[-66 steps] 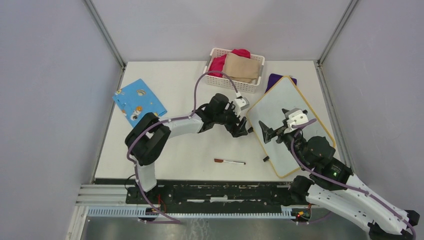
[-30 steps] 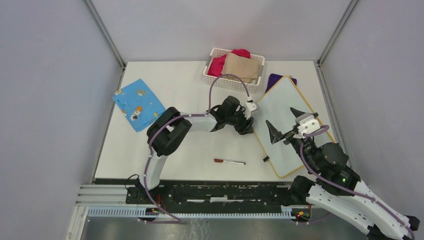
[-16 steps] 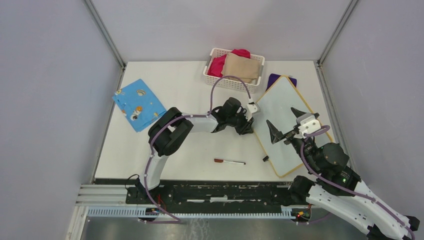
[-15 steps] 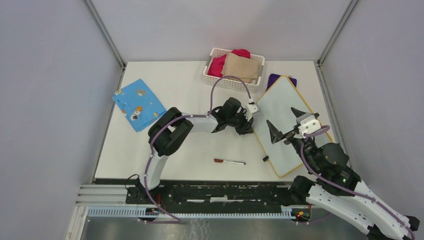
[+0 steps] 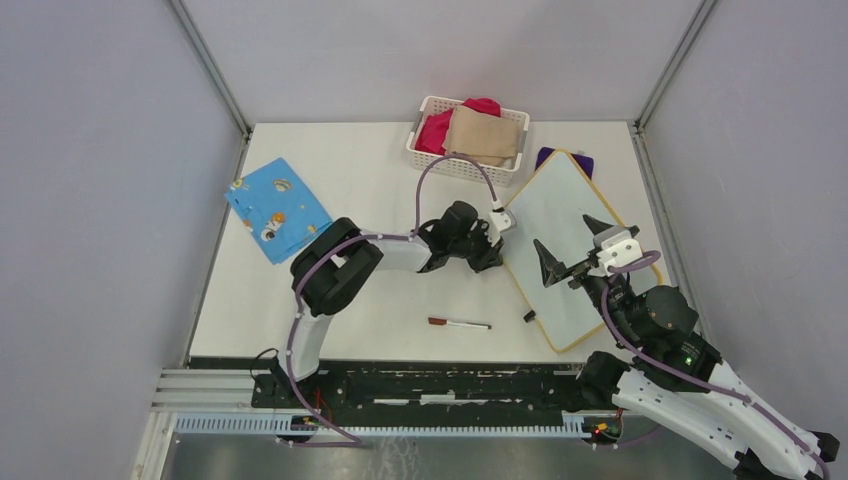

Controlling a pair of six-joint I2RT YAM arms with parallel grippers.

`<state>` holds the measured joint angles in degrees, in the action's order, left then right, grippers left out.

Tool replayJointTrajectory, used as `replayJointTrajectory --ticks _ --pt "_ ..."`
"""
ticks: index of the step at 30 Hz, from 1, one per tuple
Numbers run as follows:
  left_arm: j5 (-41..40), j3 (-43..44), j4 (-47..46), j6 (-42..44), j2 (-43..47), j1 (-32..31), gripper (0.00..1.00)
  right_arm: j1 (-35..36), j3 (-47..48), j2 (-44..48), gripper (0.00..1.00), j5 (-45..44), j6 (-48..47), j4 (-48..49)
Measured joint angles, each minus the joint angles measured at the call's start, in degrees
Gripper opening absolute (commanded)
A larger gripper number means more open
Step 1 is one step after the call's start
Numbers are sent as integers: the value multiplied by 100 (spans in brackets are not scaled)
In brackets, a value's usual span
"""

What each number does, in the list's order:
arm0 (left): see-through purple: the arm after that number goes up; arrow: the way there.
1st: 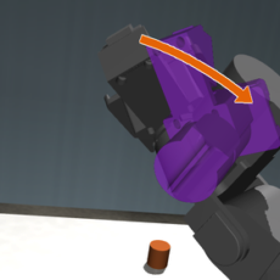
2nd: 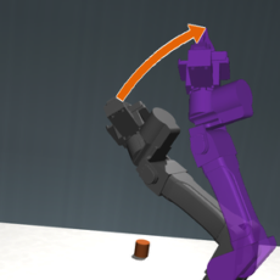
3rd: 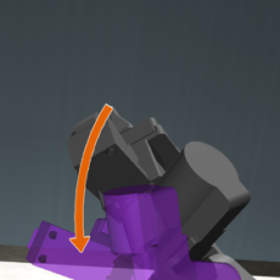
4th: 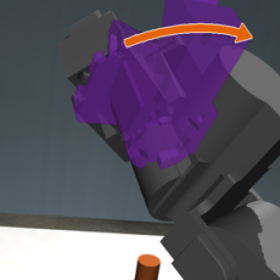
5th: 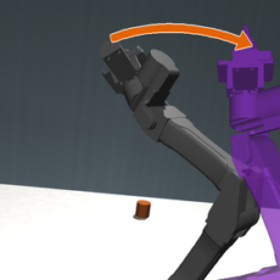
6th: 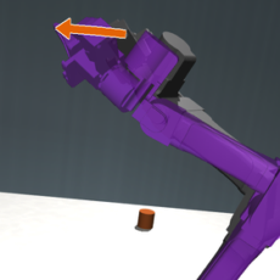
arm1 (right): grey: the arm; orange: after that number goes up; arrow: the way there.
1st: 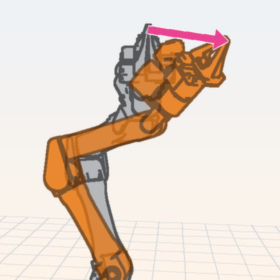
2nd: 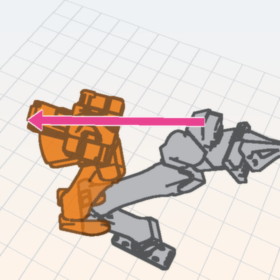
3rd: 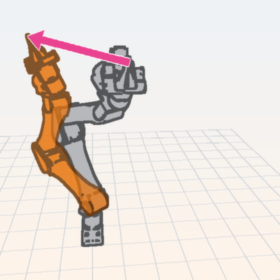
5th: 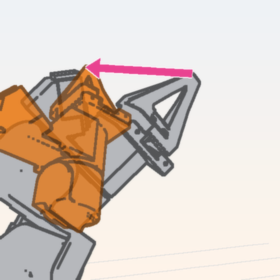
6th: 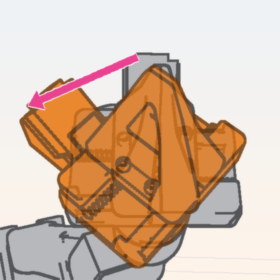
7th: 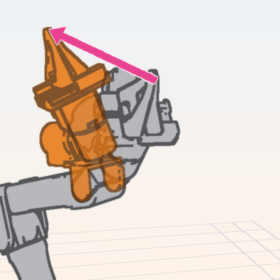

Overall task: Write a sentence on the whiteboard
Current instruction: Move the whiteboard to the center of the board.

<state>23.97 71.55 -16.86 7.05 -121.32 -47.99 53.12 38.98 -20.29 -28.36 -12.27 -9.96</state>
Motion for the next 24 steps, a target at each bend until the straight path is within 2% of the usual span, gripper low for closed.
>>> replayJointTrajectory --ticks 6,24 --pt "-501 -450 -212 -11 293 -2 2 0 0 2 97 0 26 2" --pt "-3139 -1620 -313 -837 1281 -9 2 0 -81 48 97 7 188 223"
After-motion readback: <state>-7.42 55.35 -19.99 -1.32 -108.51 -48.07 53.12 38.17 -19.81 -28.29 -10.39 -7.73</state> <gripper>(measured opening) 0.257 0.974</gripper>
